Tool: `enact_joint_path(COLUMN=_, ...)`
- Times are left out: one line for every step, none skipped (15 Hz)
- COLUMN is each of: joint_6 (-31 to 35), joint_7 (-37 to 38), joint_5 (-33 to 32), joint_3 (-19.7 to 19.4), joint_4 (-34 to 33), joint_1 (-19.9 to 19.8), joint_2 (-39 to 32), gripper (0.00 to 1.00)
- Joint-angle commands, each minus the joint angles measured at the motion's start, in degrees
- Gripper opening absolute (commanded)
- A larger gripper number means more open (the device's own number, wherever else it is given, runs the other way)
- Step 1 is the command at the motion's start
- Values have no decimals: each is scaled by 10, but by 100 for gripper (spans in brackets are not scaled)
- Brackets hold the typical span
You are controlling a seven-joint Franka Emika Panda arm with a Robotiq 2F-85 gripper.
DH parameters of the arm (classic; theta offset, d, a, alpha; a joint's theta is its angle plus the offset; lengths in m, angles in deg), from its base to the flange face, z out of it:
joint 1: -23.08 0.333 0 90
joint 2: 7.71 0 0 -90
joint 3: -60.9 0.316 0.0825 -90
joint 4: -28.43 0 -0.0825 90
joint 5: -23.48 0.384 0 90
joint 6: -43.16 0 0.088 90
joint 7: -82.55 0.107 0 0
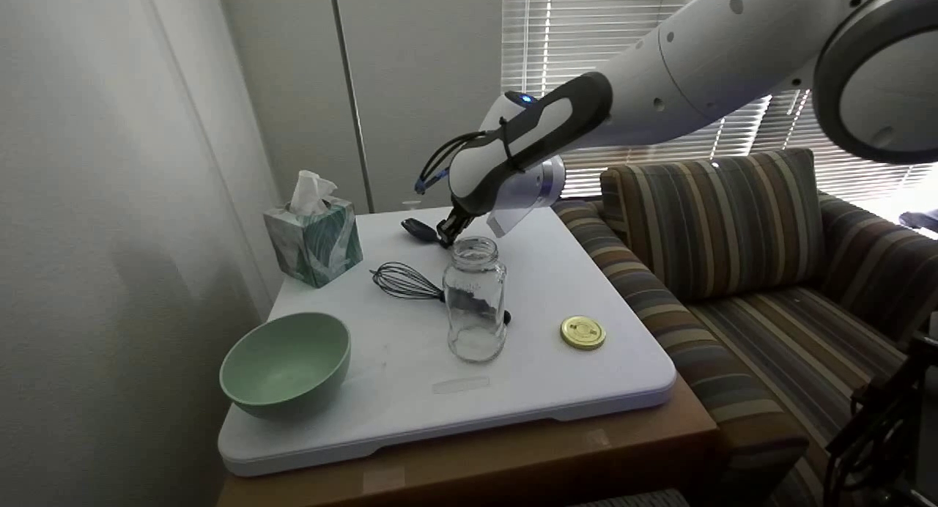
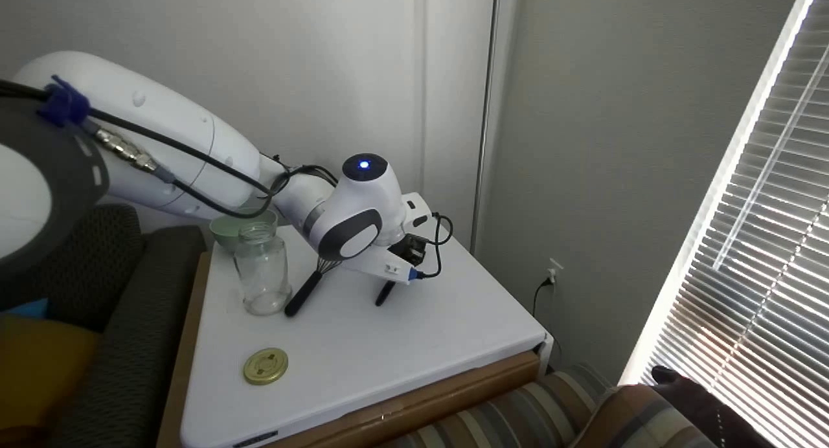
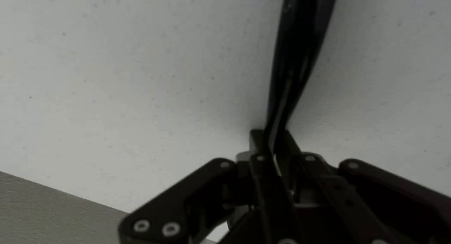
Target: Get the black spoon and put it in the colourless glass
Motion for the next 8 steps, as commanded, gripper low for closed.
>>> enact_joint_path(joint_6=-11, joint_7=18, joint_5=11, joint_3=6, joint_4=2, joint_1=-10, joint_2=-7, gripper=3)
enact_joint_path(joint_6=-7, joint_7=23, joint_5=18, joint_3=13, joint_4=0, joint_1=-13, joint_2=-2, gripper=3)
enact_joint_path(joint_6=-2, joint_7=27, joint_5=24, joint_3=20, joint_4=-3, joint_1=-16, joint_2=0, gripper=3)
enact_joint_path(joint_6=3, joint_7=29, joint_5=35, joint_3=32, joint_4=-5, joint_1=-21, joint_2=6, gripper=3)
enact_joint_path(joint_6=6, joint_7=24, joint_5=48, joint_3=47, joint_4=-5, joint_1=-27, joint_2=12, gripper=3)
enact_joint_path(joint_6=14, joint_7=16, joint_5=60, joint_3=63, joint_4=-4, joint_1=-32, joint_2=21, gripper=3)
enact_joint_path(joint_6=20, joint_7=11, joint_5=70, joint_3=76, joint_4=-6, joint_1=-36, joint_2=27, gripper=3)
enact_joint_path(joint_6=25, joint_7=-1, joint_5=78, joint_3=93, joint_4=-8, joint_1=-41, joint_2=35, gripper=3)
